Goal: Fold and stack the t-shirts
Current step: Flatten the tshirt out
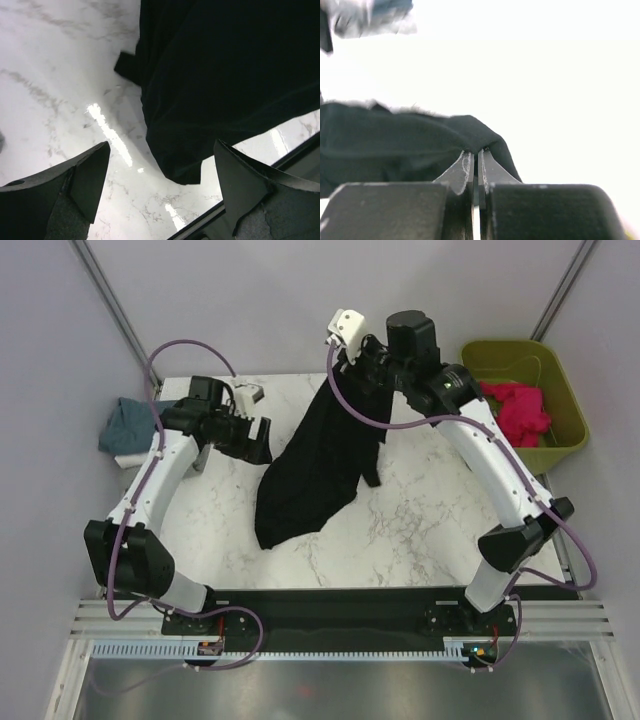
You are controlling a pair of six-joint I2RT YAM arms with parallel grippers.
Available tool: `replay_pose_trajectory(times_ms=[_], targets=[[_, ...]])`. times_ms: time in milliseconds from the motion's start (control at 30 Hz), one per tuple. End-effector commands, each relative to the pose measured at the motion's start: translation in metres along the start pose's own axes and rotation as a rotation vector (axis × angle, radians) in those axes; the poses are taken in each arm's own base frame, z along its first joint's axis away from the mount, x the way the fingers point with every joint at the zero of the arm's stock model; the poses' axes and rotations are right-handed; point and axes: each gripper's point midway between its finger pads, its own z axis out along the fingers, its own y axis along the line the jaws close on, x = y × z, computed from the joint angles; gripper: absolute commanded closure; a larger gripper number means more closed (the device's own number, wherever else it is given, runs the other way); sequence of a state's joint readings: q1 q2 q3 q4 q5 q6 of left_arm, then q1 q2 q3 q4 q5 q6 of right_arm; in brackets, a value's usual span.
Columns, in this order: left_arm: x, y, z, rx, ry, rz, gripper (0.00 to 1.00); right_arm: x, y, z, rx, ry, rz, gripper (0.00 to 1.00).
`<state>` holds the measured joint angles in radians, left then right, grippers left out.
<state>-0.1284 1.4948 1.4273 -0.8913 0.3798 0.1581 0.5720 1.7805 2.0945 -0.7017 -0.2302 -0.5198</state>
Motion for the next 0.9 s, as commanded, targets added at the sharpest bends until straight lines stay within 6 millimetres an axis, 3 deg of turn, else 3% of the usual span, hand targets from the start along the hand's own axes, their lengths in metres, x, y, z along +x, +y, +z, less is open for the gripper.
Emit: replay_pose_trajectory(times_ms=[0,100,133,367,600,667,700,867], targets=[[-0.005,-0.043,0.003,0.095,-0.016,0.21,0.08,0.015,-0.01,0.001,0.064,0.054,-0.019,1.0],[0.006,-0.076,0.024,0.151,0.033,0.319,0.07,0.037,-0.003,0.01,0.059,0.104,0.021,1.0],[0.012,-0.079,0.03,0.162,0.057,0.321,0.07,0.039,-0.003,0.011,0.061,0.109,0.026,1.0],[0.063,-0.071,0.071,0.19,0.242,0.272,0.07,0.031,-0.01,0.013,0.081,0.09,0.018,1.0],[0.084,-0.061,0.107,0.202,0.364,0.23,0.07,0.016,-0.014,0.003,0.098,0.051,0.024,1.0],[0.087,-0.057,0.119,0.203,0.392,0.218,0.07,0.009,-0.018,-0.005,0.117,0.039,0.018,1.0],[0.044,-0.037,0.146,0.077,0.22,0.225,0.09,0.005,-0.02,-0.009,0.126,0.029,0.014,1.0],[0.041,-0.032,0.165,0.079,0.237,0.194,0.1,-0.006,-0.028,-0.027,0.164,0.009,0.001,1.0]])
